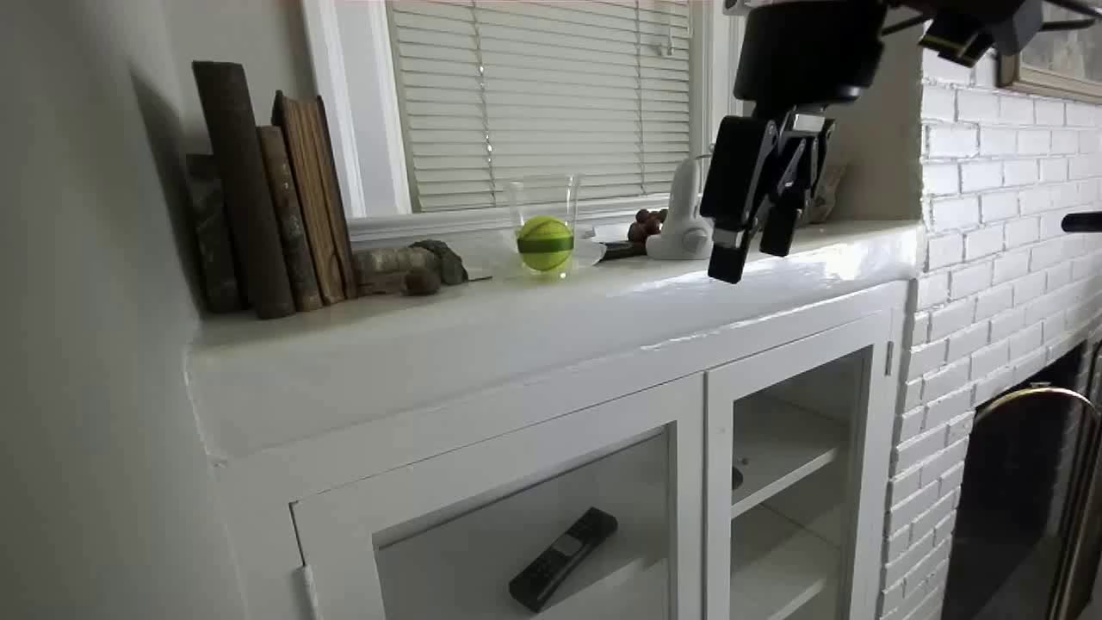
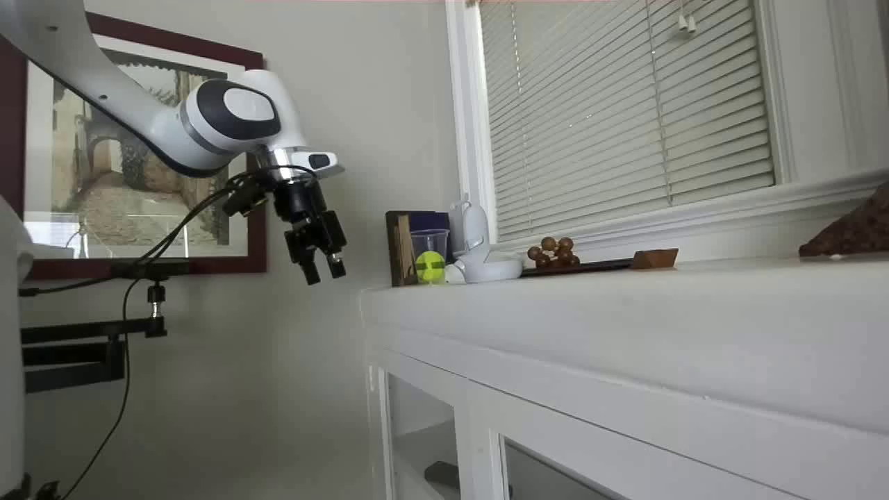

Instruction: Move the small silver object to the right

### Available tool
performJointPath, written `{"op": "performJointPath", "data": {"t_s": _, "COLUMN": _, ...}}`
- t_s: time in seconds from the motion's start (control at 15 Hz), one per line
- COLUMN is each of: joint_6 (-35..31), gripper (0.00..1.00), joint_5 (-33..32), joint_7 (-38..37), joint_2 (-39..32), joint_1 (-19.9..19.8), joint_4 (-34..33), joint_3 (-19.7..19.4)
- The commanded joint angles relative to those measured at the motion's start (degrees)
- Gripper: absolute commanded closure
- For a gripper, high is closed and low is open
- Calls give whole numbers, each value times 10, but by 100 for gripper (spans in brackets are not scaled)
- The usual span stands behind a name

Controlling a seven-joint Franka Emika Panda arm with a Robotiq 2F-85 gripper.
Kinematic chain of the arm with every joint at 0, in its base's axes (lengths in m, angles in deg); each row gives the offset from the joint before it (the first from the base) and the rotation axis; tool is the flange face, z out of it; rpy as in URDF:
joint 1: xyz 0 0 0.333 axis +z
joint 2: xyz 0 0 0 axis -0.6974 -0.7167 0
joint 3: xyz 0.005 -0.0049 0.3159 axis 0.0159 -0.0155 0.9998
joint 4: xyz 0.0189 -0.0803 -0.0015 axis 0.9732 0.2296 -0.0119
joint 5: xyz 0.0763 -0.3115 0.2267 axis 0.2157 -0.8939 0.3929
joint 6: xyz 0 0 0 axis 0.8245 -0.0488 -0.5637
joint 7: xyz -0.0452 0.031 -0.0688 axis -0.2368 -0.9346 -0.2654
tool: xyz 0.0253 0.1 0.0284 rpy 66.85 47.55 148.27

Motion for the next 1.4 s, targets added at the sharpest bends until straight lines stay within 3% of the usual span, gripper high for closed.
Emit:
{"op": "performJointPath", "data": {"t_s": 0.0, "joint_6": 1, "gripper": 0, "joint_5": -7, "joint_7": -5, "joint_2": -2, "joint_1": 7, "joint_4": -1, "joint_3": -7}}
{"op": "performJointPath", "data": {"t_s": 1.0, "joint_6": 1, "gripper": 0, "joint_5": -7, "joint_7": -5, "joint_2": -2, "joint_1": 7, "joint_4": -1, "joint_3": -7}}
{"op": "performJointPath", "data": {"t_s": 1.33, "joint_6": 8, "gripper": 0, "joint_5": -12, "joint_7": 18, "joint_2": -28, "joint_1": -20, "joint_4": -54, "joint_3": -52}}
